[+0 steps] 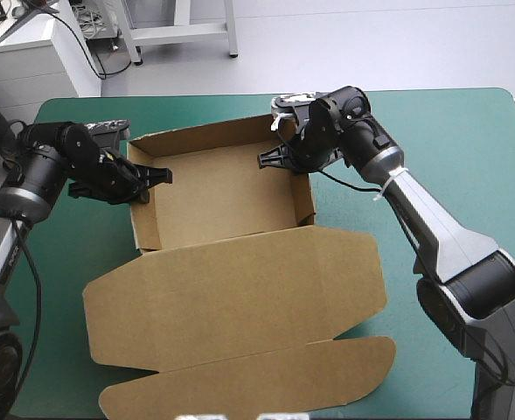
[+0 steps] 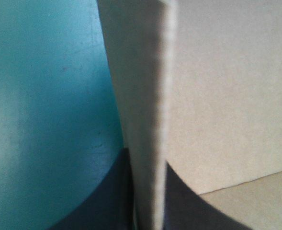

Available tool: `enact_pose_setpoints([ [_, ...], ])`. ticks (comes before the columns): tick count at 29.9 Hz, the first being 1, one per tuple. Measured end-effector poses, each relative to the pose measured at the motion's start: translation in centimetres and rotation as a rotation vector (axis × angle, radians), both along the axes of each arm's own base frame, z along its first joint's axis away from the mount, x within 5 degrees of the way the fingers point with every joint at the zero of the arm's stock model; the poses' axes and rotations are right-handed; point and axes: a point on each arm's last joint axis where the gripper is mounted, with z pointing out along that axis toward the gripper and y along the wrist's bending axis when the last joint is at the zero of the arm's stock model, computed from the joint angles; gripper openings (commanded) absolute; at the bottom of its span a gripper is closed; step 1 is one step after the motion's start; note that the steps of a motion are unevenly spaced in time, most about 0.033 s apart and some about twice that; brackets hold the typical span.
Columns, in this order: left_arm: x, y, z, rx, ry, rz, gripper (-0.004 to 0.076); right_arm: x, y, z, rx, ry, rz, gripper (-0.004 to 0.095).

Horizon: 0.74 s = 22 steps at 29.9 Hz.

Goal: Fold the box

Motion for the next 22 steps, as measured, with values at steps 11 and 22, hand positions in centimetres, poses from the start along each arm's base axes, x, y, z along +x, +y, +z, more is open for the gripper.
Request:
enact_pose_setpoints([
  [11,5.6,-3.0,-1.8,0.002,0.045,-0.06,-0.0009,1.3,-2.5,-1.7,-0.061,0.019,-0.077,-0.0008],
  [22,9.0,-8.0,-8.6,0.063,0.17,-0.145,-0.0008,3.2,-5.4,-8.3,-0.104,0.23,-0.16,-0.0007],
])
